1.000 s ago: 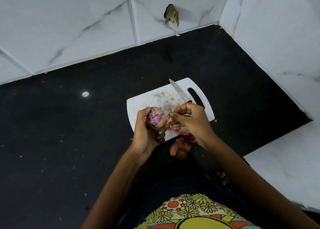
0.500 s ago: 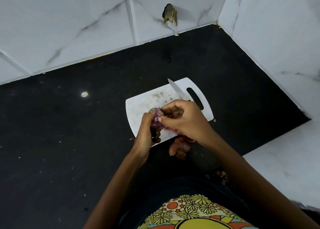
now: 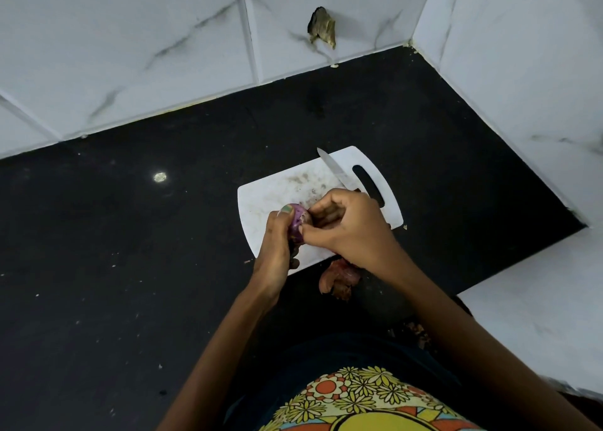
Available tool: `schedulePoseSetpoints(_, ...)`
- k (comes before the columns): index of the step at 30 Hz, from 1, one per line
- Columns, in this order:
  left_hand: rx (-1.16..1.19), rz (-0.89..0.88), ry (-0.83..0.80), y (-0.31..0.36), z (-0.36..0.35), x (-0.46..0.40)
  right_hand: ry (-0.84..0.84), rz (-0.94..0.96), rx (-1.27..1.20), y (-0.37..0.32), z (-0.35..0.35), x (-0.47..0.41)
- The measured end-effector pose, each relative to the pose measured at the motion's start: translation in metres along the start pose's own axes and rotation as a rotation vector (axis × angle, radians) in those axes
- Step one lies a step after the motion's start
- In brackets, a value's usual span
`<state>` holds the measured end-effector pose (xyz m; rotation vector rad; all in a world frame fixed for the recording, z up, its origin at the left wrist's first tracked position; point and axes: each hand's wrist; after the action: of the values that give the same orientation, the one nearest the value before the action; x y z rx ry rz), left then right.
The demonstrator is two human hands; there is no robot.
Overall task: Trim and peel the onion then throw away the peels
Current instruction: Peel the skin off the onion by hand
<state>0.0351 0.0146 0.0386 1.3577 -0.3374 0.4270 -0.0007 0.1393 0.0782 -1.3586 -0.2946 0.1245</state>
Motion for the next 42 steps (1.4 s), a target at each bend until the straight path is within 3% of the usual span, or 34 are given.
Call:
schedulePoseSetpoints(10,0.102,0.022,-0.021,-0.004,0.001,-0.001,0.013,0.002,-0.055,0.002,0.008,-0.004)
schedulePoseSetpoints(16,0.192,0.038,0.003,-0.004,0.002,-0.001,-0.099,-0.012,-0.046,0.000,0.007,-0.001)
schedulePoseSetpoints(19,0.297,0.011,-0.059,-0.002,0.006,0.002,-0.002,-0.079,-0.218,0.008,0.010,-0.005)
schedulePoseSetpoints(23,0.422,-0.017,-0.181,-0.002,0.011,0.005,0.116,-0.087,-0.074,0.028,0.013,-0.011)
schedulePoseSetpoints(26,0.436,-0.010,-0.187,0.000,0.009,0.004,0.155,-0.105,-0.003,0.037,0.013,-0.012)
schedulePoseSetpoints(35,0.459,0.039,-0.150,0.008,0.004,0.004,0.080,0.056,0.073,0.018,0.011,-0.012)
schedulePoseSetpoints(42,0.382,0.041,-0.180,0.006,0.001,0.001,-0.073,-0.004,-0.043,0.001,0.005,-0.005)
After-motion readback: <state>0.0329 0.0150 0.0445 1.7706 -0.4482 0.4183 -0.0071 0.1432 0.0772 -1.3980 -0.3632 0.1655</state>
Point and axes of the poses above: each hand's wrist, its own x-axis away from the middle knuckle, its own z-axis out of the back of the hand, y = z × x, and after that the axes turned 12 degrees about -x, right-handed
